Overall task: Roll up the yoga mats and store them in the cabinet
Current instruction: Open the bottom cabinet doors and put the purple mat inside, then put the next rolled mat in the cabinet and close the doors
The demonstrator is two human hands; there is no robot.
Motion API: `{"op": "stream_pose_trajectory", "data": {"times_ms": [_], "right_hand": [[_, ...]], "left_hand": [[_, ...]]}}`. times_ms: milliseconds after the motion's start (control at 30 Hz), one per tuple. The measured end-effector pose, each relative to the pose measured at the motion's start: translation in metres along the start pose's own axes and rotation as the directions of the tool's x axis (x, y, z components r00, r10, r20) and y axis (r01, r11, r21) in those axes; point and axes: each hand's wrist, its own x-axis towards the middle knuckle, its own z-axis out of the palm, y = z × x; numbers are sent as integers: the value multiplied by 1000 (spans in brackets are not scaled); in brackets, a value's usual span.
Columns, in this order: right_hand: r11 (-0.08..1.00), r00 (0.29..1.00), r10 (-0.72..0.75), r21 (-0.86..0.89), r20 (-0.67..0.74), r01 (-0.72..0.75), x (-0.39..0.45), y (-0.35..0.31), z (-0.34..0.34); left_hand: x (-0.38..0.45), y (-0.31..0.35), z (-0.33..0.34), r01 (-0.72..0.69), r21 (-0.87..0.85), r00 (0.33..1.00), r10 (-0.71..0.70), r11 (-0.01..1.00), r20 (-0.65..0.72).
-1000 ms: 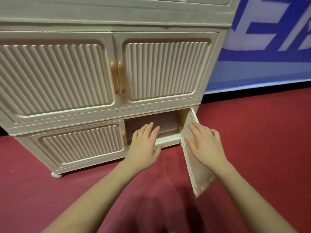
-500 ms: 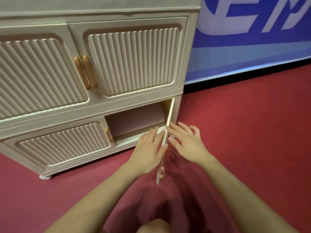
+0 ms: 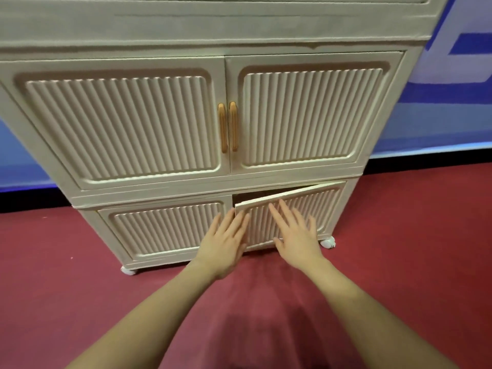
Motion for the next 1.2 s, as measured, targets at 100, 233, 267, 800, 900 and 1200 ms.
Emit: {"op": "stream_pose_trajectory", "data": {"times_ms": [100, 233, 267, 800, 900, 1200], "right_hand": [[1000, 999, -19, 8, 41, 19, 20, -4, 0], [1000, 984, 1, 21, 179, -4, 34, -11, -1], [1000, 982, 1, 20, 187, -4, 34, -12, -1], [956, 913, -39, 251, -407, 153, 52, -71, -136], [942, 939, 14, 320, -343, 103, 60, -81, -141], [850, 960, 70, 520, -272, 86, 66, -96, -139]], "left_hand": [[9, -22, -4, 107, -6, 994, -107, 994, -25], [19, -39, -2, 118, 27, 993, -118, 993, -5], [18, -39, -3, 127, 32, 992, -127, 991, -1], [0, -55, -122, 146, -465, 784, -389, 873, -484], [7, -60, -129, 173, -462, 805, -395, 870, -442], [21, -65, -128, -57, -768, 881, -330, 638, -338]]}}
